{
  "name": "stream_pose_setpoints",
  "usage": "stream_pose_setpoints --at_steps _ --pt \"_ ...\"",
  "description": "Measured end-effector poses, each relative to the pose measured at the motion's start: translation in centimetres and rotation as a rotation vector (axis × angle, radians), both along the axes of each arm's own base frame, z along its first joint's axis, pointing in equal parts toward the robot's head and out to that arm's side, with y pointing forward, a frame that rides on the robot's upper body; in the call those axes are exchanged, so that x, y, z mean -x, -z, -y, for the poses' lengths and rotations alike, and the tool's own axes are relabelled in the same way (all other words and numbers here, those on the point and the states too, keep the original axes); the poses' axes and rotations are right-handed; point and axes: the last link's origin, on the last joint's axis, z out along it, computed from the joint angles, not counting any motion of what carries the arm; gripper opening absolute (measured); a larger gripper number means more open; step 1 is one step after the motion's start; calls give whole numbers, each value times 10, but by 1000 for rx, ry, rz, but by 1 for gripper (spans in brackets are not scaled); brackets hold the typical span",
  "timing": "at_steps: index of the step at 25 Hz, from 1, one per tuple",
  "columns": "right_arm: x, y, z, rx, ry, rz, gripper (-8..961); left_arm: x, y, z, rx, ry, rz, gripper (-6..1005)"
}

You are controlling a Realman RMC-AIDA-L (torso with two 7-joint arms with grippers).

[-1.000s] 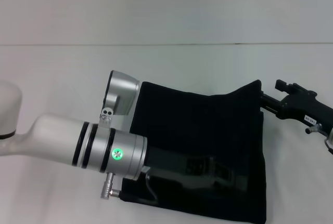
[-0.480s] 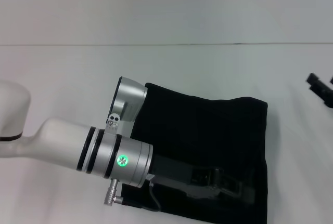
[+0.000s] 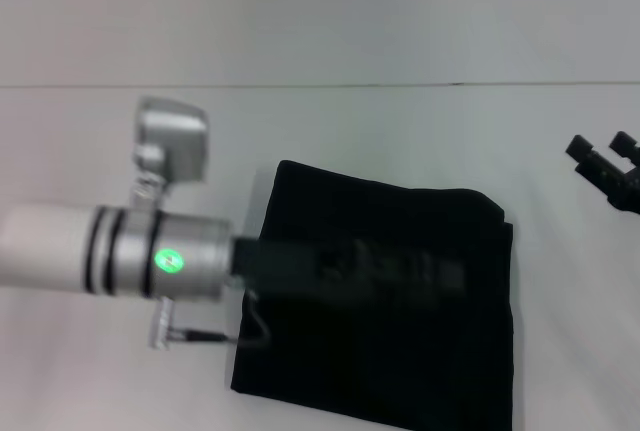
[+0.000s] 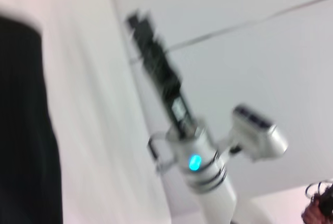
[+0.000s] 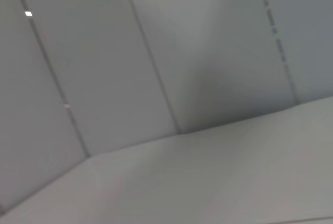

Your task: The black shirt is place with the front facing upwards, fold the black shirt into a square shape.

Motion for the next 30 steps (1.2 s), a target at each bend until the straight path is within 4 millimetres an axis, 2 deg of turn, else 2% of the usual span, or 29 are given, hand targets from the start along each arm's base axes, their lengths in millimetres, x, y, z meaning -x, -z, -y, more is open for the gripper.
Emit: stream_pose_setpoints --at_steps 3,7,11,14,17,22,30 --pt "5 2 4 43 -17 -70 794 12 -26 -10 -152 54 19 540" --pt "14 3 9 156 -57 -166 793 37 -55 -24 -391 88 -1 698" --pt "35 13 14 312 -242 -45 793 62 -78 -40 -500 12 -84 829" --pt "44 26 14 352 -337 94 792 72 -84 -48 -512 -42 -136 908" --pt "46 38 9 357 -358 198 792 76 -85 -51 -508 -71 -165 909" --pt "40 52 -5 395 -293 324 791 80 -78 -55 -464 -115 -238 907" --pt "26 53 -14 381 -198 394 790 81 -72 -60 -439 -146 -282 899"
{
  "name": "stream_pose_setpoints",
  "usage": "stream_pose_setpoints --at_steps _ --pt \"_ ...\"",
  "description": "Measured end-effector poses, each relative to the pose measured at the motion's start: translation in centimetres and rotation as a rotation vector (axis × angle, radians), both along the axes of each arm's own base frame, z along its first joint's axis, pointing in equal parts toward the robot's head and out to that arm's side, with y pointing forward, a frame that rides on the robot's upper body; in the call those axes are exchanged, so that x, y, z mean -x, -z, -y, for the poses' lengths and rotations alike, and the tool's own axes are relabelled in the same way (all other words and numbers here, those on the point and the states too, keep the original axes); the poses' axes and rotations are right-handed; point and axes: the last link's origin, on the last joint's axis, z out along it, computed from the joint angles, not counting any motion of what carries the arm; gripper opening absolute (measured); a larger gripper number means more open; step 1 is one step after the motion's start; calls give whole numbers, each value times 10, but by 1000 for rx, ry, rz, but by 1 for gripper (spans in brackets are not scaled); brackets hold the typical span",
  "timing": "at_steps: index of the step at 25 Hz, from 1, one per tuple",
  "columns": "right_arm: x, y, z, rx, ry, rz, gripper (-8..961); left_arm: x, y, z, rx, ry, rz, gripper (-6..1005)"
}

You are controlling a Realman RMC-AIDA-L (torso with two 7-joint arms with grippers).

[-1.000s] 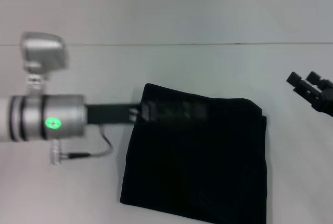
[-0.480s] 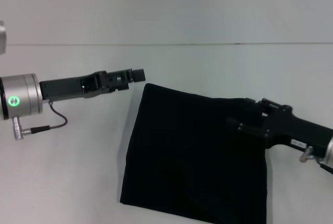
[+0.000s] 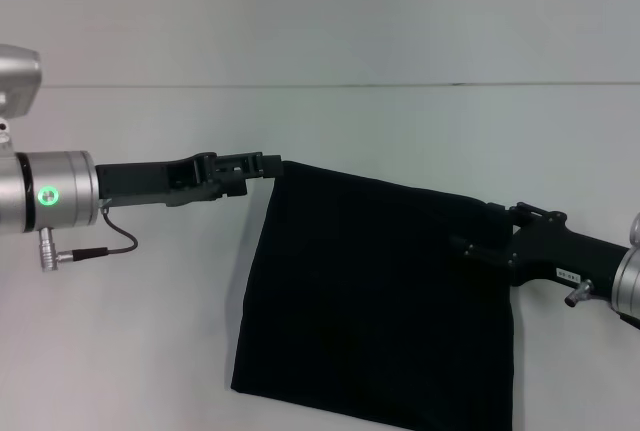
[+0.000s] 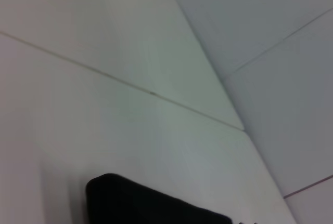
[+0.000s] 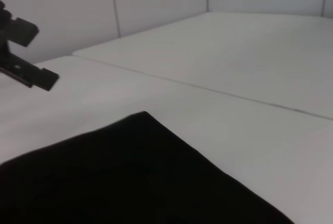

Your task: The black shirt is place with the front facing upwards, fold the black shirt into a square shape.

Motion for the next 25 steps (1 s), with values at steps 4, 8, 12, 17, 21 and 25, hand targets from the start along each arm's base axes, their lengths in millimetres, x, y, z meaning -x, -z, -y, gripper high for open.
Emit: stream_pose_setpoints --at_steps 4,8,12,17,21,25 --pt "-1 -6 -1 -31 13 -28 791 -1 4 -6 38 -51 -45 895" --pt "0 -24 6 -68 -20 -116 791 -3 7 -13 74 -103 -103 891" --pt "-4 -40 23 -45 -91 -155 790 -4 9 -22 87 -147 -173 887" --pt "-10 -39 53 47 -156 -153 790 -4 20 -25 83 -161 -225 881" --pt "-12 -28 70 106 -223 -114 791 -7 33 -25 95 -163 -237 877" --pt "-11 -24 74 123 -229 -122 791 -13 42 -24 111 -143 -254 873"
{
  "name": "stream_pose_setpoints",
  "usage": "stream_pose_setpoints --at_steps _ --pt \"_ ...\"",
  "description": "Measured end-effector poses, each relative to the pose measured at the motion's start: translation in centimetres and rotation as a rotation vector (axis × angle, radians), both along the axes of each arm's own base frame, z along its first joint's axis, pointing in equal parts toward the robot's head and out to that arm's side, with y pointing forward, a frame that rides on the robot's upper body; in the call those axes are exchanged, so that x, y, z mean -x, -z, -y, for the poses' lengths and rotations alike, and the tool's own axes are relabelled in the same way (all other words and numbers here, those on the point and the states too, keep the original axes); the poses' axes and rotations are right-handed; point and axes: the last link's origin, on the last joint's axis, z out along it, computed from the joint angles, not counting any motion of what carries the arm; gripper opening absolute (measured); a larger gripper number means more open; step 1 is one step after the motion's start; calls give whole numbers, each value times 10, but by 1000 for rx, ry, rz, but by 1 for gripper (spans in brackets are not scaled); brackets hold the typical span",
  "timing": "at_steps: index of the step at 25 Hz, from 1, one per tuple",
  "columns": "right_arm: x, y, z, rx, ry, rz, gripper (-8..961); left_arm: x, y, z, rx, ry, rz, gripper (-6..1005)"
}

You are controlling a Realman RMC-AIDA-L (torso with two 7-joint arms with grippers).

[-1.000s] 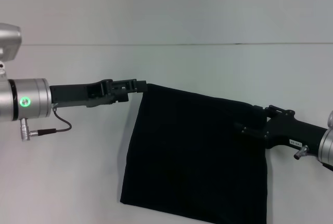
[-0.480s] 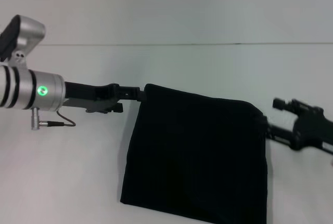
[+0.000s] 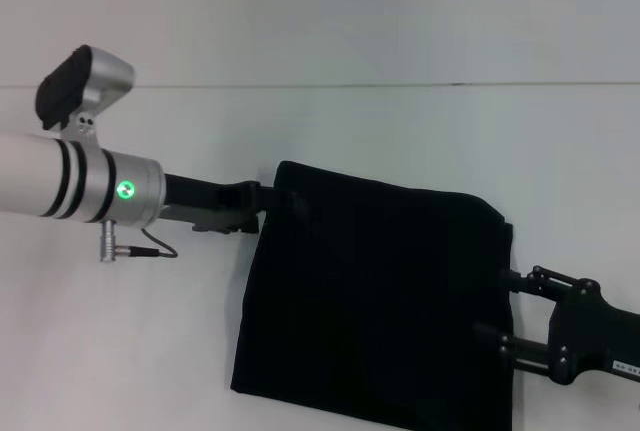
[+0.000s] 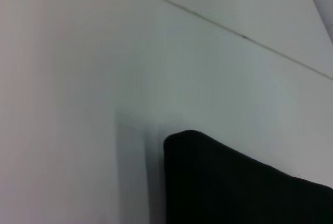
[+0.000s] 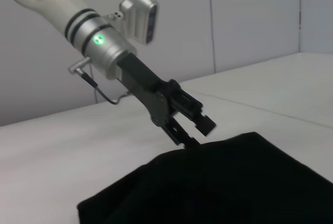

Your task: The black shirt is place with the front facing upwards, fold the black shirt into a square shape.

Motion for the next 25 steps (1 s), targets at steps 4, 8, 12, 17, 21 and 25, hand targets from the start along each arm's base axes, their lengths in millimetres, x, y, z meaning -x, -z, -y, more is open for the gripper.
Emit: stream_pose_setpoints --at_steps 4,8,12,17,21,25 --pt "1 1 3 16 -6 -8 790 -2 6 1 6 8 -12 869" --pt "1 1 4 22 -6 -14 790 -3 9 2 7 8 -11 865" --pt "2 2 6 27 -8 -20 791 -6 11 2 10 8 -3 861" --pt "1 2 8 28 -5 -22 791 -8 15 3 19 22 -12 750" --pt "0 1 8 25 0 -23 790 -9 17 4 20 20 -9 583" --pt "0 0 8 23 -2 -22 790 -11 18 3 12 12 2 421"
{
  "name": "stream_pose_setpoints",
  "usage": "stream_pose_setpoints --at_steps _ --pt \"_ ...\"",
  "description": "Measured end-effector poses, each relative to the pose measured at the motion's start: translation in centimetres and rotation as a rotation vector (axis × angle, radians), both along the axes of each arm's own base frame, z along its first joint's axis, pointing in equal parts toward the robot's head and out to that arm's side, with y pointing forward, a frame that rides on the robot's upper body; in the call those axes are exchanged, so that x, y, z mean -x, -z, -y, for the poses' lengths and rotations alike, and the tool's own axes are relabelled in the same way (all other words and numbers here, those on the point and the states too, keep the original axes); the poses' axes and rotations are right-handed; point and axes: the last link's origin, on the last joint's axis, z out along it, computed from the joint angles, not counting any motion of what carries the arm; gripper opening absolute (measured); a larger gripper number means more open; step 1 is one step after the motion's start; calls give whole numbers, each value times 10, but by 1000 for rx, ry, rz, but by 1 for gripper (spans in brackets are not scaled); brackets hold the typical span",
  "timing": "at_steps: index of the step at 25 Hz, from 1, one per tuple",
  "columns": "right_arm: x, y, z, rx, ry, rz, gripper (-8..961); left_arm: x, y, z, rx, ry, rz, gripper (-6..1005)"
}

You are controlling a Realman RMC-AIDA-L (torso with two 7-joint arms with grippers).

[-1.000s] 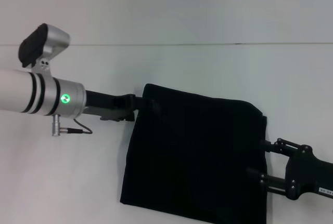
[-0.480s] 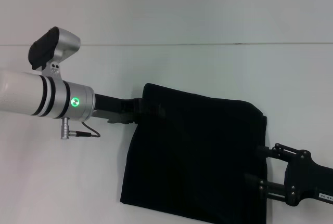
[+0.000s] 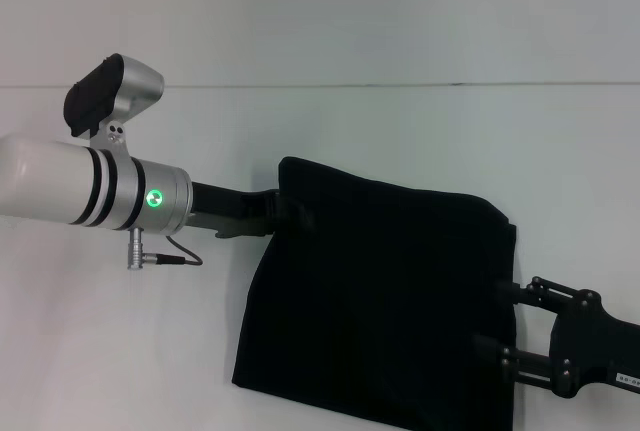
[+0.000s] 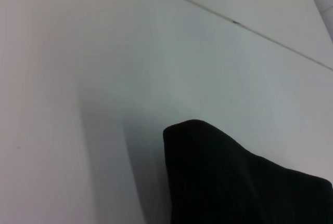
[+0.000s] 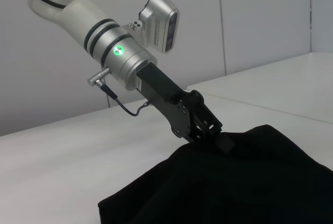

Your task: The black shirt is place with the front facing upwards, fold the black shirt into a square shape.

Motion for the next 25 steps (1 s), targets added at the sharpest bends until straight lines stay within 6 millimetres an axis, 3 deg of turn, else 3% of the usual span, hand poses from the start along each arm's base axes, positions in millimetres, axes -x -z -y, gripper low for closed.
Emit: stream_pose_setpoints --at_steps 9,16,25 --pt "-1 -4 -2 -19 8 -6 791 -1 -2 -5 -34 -36 26 233" --pt "-4 -12 -6 -70 33 -22 791 18 -18 -4 -128 -148 133 56" --pt "-6 -20 -11 -123 61 -39 790 52 -14 29 -231 -340 387 70"
